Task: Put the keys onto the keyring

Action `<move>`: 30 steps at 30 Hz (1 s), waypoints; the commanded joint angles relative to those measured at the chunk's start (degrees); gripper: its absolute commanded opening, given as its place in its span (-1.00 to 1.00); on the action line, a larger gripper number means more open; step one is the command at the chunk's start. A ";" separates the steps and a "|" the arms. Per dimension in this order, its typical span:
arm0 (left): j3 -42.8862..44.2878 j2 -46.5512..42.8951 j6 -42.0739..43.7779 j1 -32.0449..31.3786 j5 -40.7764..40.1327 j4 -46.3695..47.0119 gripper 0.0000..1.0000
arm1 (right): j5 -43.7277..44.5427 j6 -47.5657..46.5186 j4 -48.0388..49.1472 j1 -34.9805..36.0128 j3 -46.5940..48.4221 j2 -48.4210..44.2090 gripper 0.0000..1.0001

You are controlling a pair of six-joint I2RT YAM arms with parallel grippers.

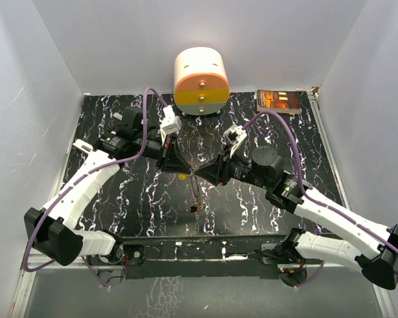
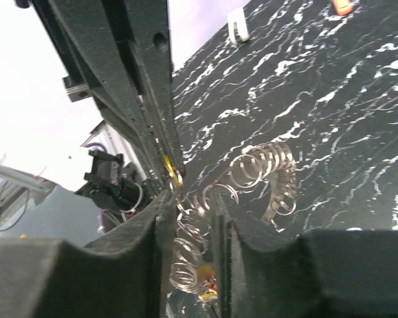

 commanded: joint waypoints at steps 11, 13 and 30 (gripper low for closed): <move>2.12 7.62 10.63 0.44 -14.10 -1.20 -1.00 | 32.89 8.34 -13.80 -2.91 -2.98 -4.51 0.98; 2.56 9.84 12.65 0.49 -17.27 -0.64 -1.00 | 37.57 10.40 -17.76 -2.92 -2.28 -3.50 0.98; 7.66 20.48 18.20 2.41 -28.87 2.13 -1.00 | 44.97 15.63 -23.49 -2.90 -0.46 3.36 0.98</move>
